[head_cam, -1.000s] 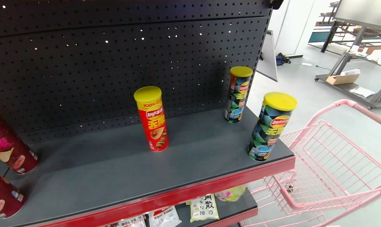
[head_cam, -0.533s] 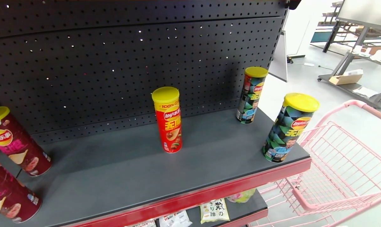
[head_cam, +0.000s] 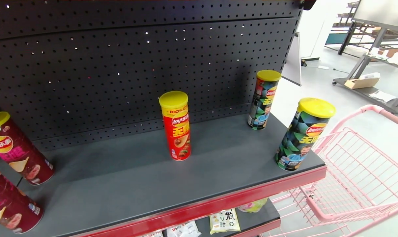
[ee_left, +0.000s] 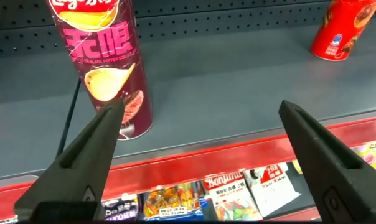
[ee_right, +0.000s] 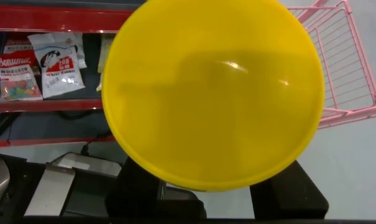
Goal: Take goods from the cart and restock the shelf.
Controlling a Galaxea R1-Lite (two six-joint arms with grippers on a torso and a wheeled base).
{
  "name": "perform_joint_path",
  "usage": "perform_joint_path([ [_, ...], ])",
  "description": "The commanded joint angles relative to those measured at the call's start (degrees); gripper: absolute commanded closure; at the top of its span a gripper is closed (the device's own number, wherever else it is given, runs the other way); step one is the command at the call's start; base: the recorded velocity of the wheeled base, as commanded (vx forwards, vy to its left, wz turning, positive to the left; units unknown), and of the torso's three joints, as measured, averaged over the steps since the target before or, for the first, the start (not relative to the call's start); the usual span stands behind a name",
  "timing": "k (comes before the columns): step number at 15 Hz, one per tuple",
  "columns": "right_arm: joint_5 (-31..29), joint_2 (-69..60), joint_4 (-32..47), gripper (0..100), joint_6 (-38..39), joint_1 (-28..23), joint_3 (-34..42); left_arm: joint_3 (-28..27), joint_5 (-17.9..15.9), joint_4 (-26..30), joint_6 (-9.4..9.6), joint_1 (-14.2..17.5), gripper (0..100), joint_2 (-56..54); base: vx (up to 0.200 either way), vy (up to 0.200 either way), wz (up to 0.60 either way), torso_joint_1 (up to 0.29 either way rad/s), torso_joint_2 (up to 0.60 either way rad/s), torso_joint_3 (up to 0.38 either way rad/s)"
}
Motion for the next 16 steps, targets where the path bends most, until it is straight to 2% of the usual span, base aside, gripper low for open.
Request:
perform_joint_path([
  [1,0.0,-0.6,0.0,100,0.0,0.0,0.0,0.0,0.0,0.0,-0.04,0.0,0,0.0,0.0,0.0,0.0,0.0,0.0,0.0],
  [8,-0.1,-1.9,0.0,100,0.0,-0.1,0.0,0.0,-0.1,0.0,-0.13,0.0,0,0.1,0.0,0.0,0.0,0.0,0.0,0.0],
  [12,-0.1,-8.3,-0.3,100,0.0,-0.6,1.5,0.0,-0.2,0.0,0.31,-0.5,0,2.2,0.0,0.0,0.0,0.0,0.0,0.0],
  [13,-0.1,-10.7,-2.4,100,0.0,-0.6,3.7,0.0,-0.8,-0.1,1.54,-0.6,0,2.3,0.0,0.0,0.0,0.0,0.0,0.0],
  [14,-0.1,-12.0,-5.9,100,0.0,-0.6,6.2,-0.1,-3.8,-0.1,2.77,-0.7,0,2.3,0.0,0.0,0.0,0.0,0.0,0.0],
  [16,0.2,-12.9,-13.8,100,-1.5,0.1,11.7,-0.2,-5.9,0.0,2.86,-0.7,0,2.3,0.0,0.0,0.0,0.0,0.0,0.0],
])
